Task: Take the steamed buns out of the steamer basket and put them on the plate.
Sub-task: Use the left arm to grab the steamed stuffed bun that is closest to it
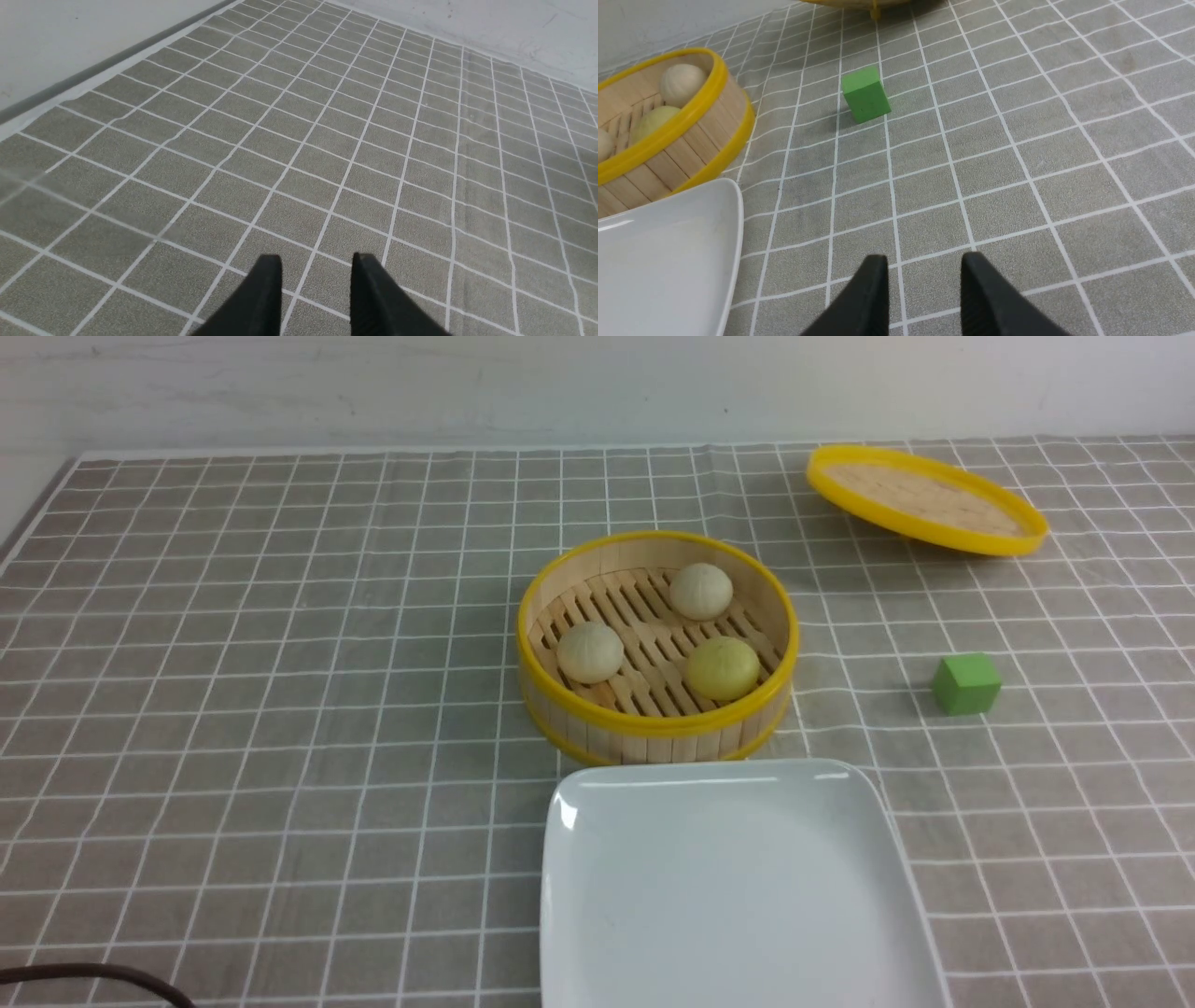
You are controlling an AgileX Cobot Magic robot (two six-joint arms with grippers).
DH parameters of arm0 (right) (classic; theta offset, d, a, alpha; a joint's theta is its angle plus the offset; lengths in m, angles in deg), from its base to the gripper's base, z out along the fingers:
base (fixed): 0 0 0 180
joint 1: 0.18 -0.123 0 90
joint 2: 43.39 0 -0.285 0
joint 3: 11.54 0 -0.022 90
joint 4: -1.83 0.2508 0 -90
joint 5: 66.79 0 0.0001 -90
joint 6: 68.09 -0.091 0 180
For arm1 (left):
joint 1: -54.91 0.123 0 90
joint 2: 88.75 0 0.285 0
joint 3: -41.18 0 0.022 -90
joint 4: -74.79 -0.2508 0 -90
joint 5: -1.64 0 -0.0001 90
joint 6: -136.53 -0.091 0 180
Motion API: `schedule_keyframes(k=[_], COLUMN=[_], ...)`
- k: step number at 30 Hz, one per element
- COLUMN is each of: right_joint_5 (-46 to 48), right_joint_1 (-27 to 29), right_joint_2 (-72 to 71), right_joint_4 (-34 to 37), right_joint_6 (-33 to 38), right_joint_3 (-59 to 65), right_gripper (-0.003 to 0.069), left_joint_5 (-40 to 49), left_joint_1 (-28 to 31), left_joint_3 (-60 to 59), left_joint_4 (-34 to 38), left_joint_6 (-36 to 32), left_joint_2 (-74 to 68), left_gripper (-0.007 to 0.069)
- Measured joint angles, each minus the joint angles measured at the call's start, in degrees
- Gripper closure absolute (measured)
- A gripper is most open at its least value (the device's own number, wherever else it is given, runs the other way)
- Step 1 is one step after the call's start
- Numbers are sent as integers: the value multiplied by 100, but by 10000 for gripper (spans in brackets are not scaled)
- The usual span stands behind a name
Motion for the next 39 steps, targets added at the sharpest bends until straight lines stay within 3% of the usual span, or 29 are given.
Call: schedule_keyframes(k=[24,32,39], right_joint_5=[-240,-1301,-928], right_joint_1=[0,0,0], right_joint_2=[0,0,0], right_joint_4=[241,1648,1689], right_joint_6=[-58,-1328,-1433], right_joint_3=[0,0,0], right_gripper=[419,419,419], left_joint_5=[-45,-632,-1119], left_joint_1=[0,0,0], left_joint_3=[0,0,0], left_joint_4=[5,306,295], left_joint_6=[165,1097,1215], left_joint_2=[0,0,0], left_gripper=[384,384,384])
